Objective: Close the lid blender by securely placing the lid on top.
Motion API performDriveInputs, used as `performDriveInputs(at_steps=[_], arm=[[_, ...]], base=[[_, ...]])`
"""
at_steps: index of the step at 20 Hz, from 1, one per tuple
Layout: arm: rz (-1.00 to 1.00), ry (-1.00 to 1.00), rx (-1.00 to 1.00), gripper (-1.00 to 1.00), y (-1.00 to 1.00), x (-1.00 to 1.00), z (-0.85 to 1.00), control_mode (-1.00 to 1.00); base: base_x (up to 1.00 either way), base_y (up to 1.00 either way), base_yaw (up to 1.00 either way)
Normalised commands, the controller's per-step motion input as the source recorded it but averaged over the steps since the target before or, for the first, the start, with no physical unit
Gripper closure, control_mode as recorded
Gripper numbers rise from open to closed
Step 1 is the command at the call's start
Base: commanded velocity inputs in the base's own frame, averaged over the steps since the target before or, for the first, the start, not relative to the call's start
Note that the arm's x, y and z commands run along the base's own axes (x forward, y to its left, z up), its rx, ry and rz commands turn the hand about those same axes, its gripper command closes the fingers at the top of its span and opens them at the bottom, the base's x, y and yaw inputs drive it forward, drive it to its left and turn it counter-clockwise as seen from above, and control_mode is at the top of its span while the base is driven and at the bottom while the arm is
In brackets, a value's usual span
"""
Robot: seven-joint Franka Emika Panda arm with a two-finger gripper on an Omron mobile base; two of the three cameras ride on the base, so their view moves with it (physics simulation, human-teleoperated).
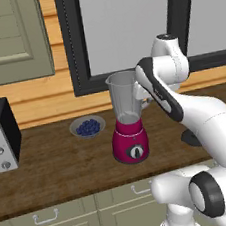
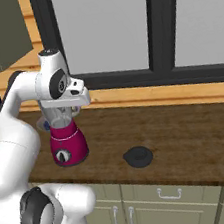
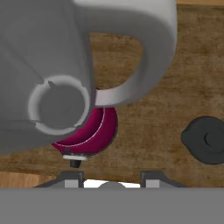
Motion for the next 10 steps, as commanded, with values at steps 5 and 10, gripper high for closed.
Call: performDriveInputs(at_steps=[5,10], arm=[[-0.01,-0.12,0.00,-1.00,-0.07,-0.41,-0.06,-1.00],[-0.10,-0.16,0.16,-1.00,-0.84,-0.55,-0.46,-1.00]], base=[[0.00,0.00,0.00],[0.00,0.00,0.00]])
